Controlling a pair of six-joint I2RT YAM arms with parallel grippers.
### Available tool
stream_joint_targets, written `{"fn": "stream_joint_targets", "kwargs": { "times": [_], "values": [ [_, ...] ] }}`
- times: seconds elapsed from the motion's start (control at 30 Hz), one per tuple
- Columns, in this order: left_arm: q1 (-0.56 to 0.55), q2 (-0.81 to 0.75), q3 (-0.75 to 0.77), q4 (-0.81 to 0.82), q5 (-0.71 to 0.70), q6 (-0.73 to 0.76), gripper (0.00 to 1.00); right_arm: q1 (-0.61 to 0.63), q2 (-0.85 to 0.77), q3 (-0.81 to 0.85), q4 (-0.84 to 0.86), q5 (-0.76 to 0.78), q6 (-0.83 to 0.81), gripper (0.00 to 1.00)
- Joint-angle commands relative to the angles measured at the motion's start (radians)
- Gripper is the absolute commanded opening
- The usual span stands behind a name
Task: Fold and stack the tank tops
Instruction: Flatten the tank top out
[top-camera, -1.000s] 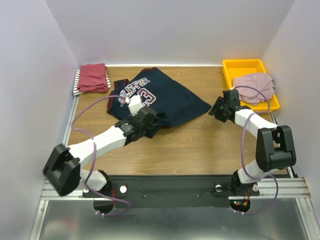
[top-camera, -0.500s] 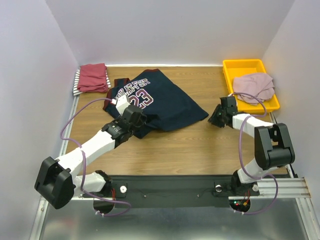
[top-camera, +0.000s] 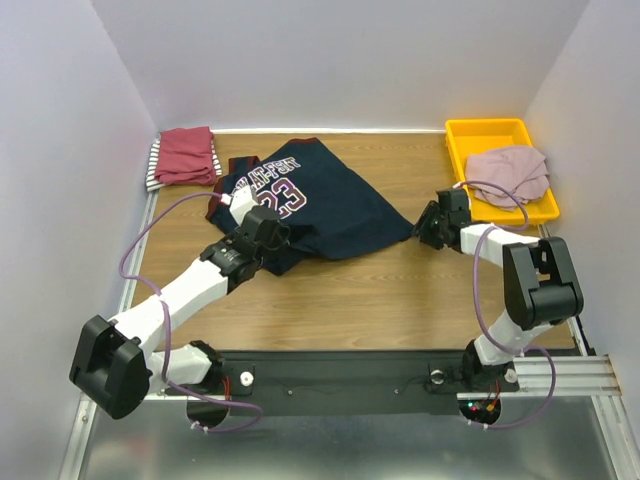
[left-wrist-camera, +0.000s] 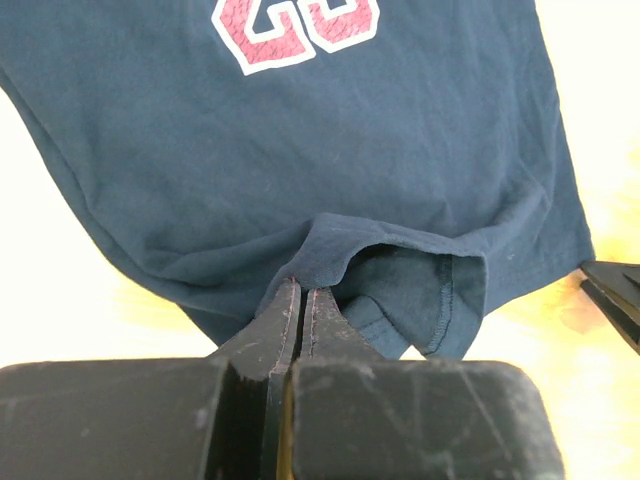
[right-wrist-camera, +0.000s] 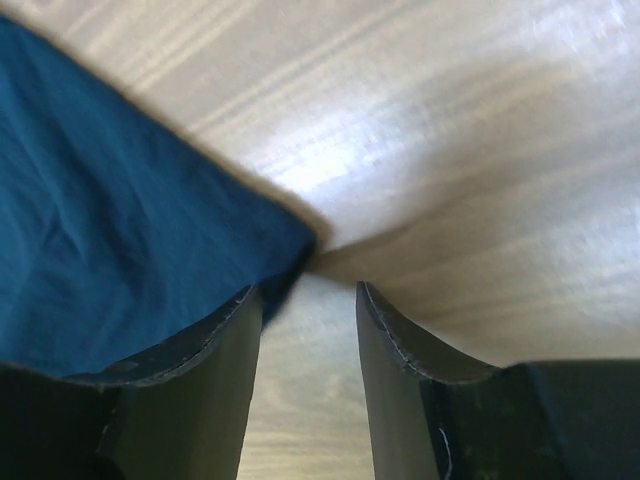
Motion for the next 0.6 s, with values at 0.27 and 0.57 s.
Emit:
{"fn": "stream_joint_targets", "kwargs": {
  "times": [0.27, 0.57],
  "values": [
    [0.032, -0.026, 0.078, 0.008, 0.019, 0.055, 0.0, 0.015, 0.076, 0.06, 0.067, -0.004, 0.021, 0.49],
    [0.039, -0.017, 0.132, -0.004, 0.045, 0.08, 0.0, 0.015, 0.085, 0.105, 0.066, 0.001, 0.012, 0.08]
  ]
}}
